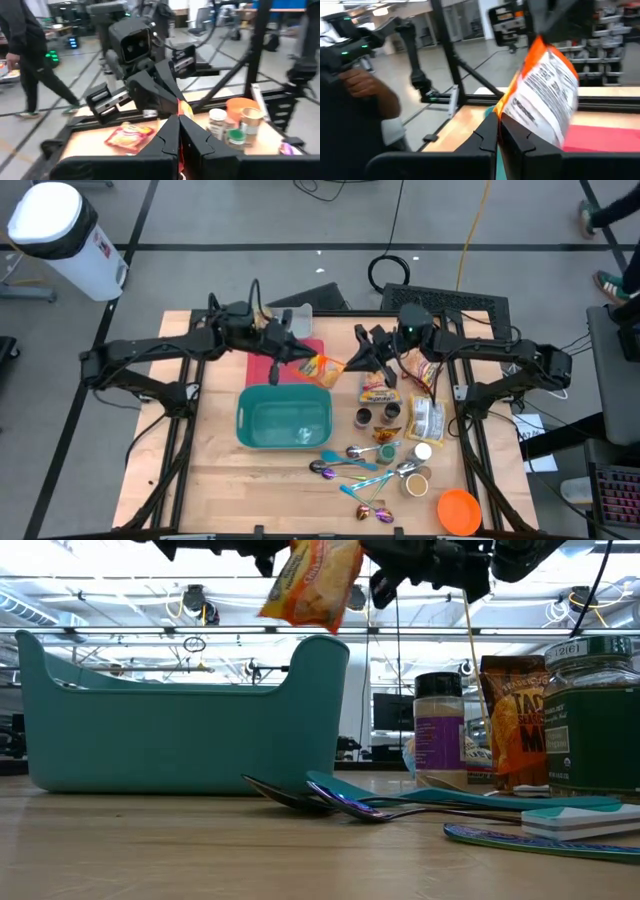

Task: Pick & Place Food Item
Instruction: Put the orange noodle pack into the gray bin

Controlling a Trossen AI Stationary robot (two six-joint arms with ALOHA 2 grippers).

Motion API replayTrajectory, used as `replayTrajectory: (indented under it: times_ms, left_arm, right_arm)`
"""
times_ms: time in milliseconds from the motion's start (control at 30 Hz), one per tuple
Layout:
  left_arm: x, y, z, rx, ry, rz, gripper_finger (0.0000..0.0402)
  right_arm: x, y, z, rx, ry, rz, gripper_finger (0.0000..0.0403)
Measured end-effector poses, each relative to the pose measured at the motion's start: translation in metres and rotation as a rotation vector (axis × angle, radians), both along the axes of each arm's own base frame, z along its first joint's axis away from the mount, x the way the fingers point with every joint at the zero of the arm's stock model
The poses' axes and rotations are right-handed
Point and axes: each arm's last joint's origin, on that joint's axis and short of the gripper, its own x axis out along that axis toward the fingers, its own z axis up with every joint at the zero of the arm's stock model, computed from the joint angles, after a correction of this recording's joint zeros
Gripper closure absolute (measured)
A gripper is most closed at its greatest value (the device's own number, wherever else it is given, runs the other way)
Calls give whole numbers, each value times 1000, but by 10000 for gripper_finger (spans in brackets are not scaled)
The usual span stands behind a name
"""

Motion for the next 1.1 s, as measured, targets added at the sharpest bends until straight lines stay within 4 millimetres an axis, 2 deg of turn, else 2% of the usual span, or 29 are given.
replayTrajectory:
  times_ms: [333,600,767,933,1100]
  left_arm:
    - [-16,3,15,18,-45,227,401]
    - [-24,12,19,19,-76,615,401]
    - [-27,18,-7,-17,-191,843,401]
    - [-44,24,-39,-18,-358,1121,401]
    - [-57,30,-70,-64,-445,1202,401]
  right_arm:
    - [-13,-28,-4,53,70,-154,360]
    - [-12,-25,-3,43,69,-145,330]
    - [-11,-21,-5,32,78,-131,329]
    - [-11,-20,-7,21,96,-129,329]
    - [-11,-20,-8,14,97,-129,330]
